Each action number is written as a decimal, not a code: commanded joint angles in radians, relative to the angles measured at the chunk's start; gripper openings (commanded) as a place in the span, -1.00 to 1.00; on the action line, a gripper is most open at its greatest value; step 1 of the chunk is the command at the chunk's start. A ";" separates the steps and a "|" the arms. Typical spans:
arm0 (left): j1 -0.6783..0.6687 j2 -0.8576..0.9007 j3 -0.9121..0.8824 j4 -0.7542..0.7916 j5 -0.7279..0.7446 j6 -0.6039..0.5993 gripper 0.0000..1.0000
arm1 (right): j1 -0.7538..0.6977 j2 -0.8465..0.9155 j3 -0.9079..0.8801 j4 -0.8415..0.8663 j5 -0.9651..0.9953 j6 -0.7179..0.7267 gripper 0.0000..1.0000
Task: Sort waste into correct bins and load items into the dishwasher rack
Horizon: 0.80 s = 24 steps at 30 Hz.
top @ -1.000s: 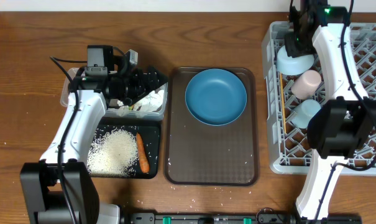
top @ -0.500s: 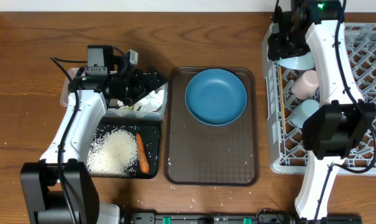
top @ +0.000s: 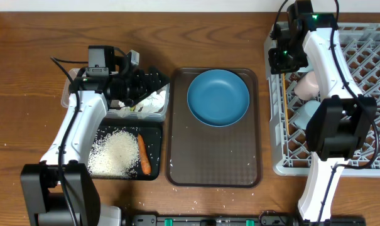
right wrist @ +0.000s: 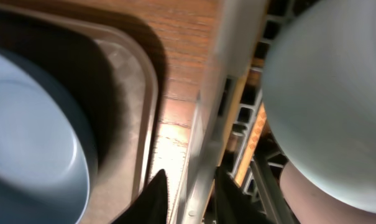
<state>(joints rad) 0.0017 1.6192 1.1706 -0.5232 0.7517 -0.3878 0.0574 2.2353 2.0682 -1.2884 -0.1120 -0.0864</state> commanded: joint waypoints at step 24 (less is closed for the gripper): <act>-0.001 -0.022 -0.006 0.001 -0.006 0.010 0.90 | 0.046 -0.021 -0.019 0.059 -0.072 -0.005 -0.87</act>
<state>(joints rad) 0.0017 1.6192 1.1706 -0.5232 0.7517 -0.3878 0.0628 2.2353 2.0563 -1.2694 -0.1093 -0.0727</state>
